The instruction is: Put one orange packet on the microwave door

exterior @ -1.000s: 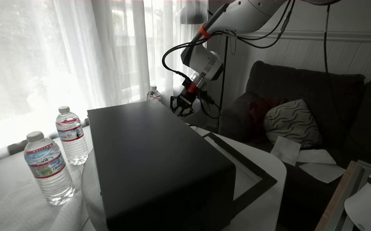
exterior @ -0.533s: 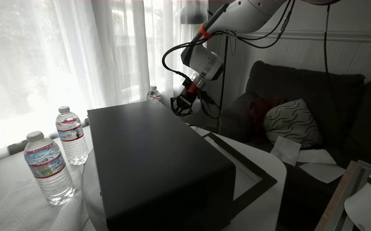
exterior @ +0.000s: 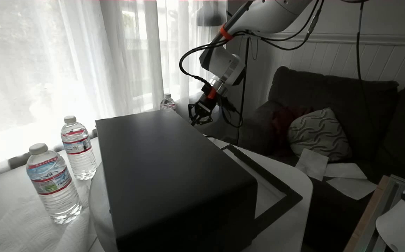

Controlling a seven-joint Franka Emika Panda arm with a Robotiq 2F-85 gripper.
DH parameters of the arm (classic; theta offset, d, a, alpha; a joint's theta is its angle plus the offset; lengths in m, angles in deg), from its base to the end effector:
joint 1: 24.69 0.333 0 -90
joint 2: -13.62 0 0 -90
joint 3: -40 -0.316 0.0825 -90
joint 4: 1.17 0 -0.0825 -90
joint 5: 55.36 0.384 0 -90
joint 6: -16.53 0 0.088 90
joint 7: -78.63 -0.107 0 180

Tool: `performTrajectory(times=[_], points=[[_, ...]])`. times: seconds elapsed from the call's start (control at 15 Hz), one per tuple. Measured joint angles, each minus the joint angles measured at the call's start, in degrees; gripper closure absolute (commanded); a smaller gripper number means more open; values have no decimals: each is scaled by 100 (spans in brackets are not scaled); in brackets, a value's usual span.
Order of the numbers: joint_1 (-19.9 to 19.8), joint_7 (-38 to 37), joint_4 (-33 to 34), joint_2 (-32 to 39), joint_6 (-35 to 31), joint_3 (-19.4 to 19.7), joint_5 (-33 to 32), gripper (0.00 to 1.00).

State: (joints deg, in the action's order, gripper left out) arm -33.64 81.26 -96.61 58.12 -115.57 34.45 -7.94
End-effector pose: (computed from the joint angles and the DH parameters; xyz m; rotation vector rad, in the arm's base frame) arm 0.6685 -0.0307 0.1490 -2.3652 0.8046 0.1331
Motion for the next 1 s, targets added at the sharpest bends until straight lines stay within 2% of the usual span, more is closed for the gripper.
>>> performTrajectory(times=[0.4,1.0], points=[[12,288,-529,-667,-1,164,-110,100],[122,693,-1504,-1726,-28,307,-952,100]])
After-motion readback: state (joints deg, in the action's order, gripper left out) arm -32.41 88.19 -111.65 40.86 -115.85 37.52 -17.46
